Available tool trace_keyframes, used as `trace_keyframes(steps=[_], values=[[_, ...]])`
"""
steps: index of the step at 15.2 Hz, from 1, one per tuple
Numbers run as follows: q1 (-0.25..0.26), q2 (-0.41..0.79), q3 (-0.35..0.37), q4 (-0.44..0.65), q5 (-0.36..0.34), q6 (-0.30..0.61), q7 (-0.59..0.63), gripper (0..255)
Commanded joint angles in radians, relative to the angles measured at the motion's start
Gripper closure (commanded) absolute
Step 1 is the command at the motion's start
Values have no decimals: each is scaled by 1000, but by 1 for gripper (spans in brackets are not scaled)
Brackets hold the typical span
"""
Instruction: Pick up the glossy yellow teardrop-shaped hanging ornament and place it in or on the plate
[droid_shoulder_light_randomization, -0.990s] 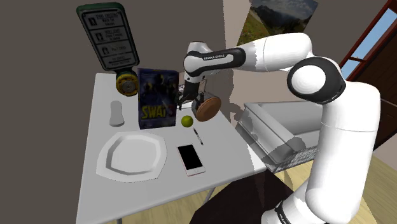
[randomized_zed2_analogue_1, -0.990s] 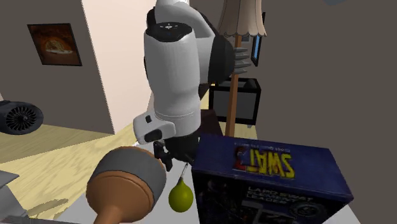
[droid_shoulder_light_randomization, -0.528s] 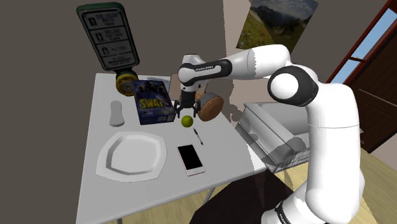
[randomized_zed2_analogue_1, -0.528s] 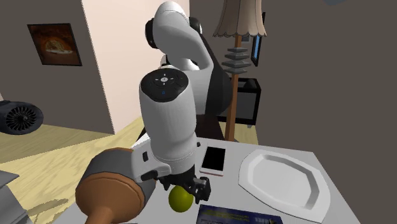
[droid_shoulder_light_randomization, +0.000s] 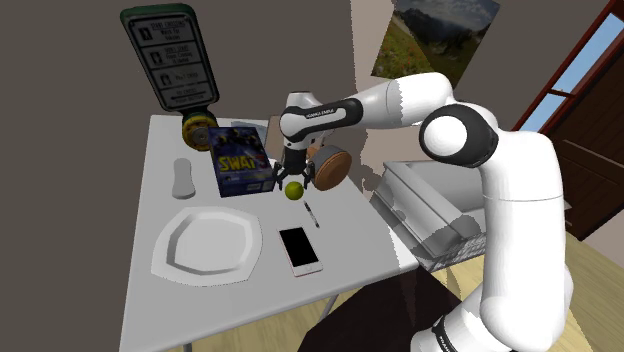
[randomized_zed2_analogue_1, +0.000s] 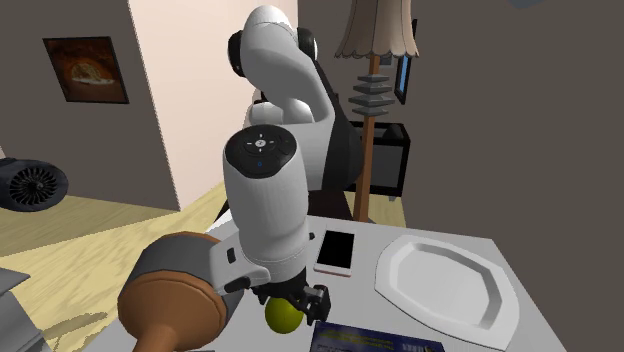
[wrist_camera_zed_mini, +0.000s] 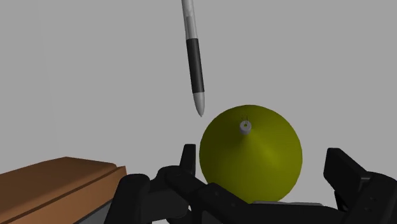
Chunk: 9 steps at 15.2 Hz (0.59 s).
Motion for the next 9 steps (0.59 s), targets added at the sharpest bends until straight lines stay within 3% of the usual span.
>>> trace_keyframes(steps=[1, 3, 4, 9], values=[[0, 0, 0, -1, 0, 0, 0, 0], [0, 0, 0, -1, 0, 0, 0, 0], [0, 1, 0, -1, 0, 0, 0, 255], [0, 1, 0, 1, 0, -1, 1, 255]])
